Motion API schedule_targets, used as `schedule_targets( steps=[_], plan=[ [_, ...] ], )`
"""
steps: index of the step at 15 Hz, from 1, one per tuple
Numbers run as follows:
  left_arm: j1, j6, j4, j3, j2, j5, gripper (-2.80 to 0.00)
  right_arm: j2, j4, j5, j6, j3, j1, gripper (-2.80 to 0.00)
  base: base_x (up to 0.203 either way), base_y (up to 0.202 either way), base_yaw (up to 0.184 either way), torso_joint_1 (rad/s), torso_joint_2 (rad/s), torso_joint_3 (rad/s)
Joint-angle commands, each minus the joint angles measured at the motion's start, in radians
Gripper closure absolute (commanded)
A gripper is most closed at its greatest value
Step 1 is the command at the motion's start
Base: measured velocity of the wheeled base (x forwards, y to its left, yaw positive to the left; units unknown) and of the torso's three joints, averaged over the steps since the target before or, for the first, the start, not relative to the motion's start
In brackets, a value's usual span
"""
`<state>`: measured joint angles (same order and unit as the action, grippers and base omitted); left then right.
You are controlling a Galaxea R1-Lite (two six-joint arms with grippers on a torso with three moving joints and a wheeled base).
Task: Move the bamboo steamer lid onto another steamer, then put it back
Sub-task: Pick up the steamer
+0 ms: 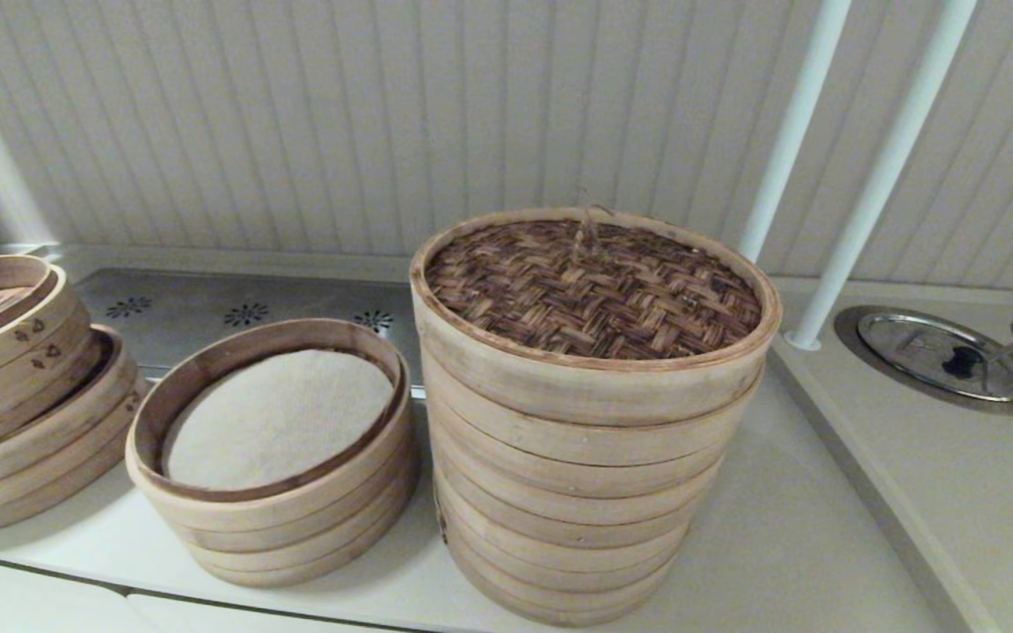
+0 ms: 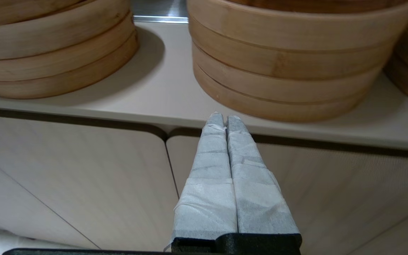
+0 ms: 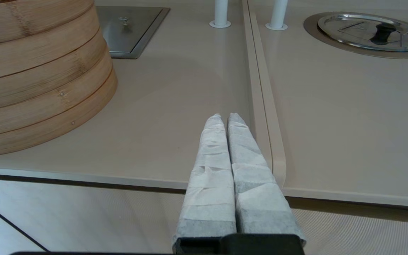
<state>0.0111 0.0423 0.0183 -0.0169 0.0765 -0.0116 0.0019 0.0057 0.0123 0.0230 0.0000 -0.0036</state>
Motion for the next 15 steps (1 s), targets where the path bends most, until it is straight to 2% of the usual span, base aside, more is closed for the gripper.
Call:
schedule_targets(
  steps=[1, 2, 3, 5, 15],
  plan=[
    [-0.008, -0.010, 0.040, -0.007, -0.077, 0.012, 0.00, 0.000, 0.000, 0.000, 0.000, 0.002, 0.001, 0.00, 0.000, 0.000, 0.000, 0.000, 0.00, 0.000],
    [-0.008, -0.041, 0.030, -0.005, -0.077, 0.012, 0.00, 0.000, 0.000, 0.000, 0.000, 0.002, 0.001, 0.00, 0.000, 0.000, 0.000, 0.000, 0.00, 0.000],
    [-0.008, -0.047, 0.002, 0.002, -0.077, 0.012, 0.00, 0.000, 0.000, 0.000, 0.000, 0.002, 0.001, 0.00, 0.000, 0.000, 0.000, 0.000, 0.00, 0.000],
    [-0.008, -0.051, -0.035, 0.017, -0.077, 0.009, 0.00, 0.000, 0.000, 0.000, 0.000, 0.002, 0.001, 0.00, 0.000, 0.000, 0.000, 0.000, 0.00, 0.000],
    [-0.010, -0.051, -0.034, 0.017, -0.077, 0.009, 0.00, 0.000, 0.000, 0.000, 0.000, 0.002, 0.001, 0.00, 0.000, 0.000, 0.000, 0.000, 0.00, 0.000]
  ],
)
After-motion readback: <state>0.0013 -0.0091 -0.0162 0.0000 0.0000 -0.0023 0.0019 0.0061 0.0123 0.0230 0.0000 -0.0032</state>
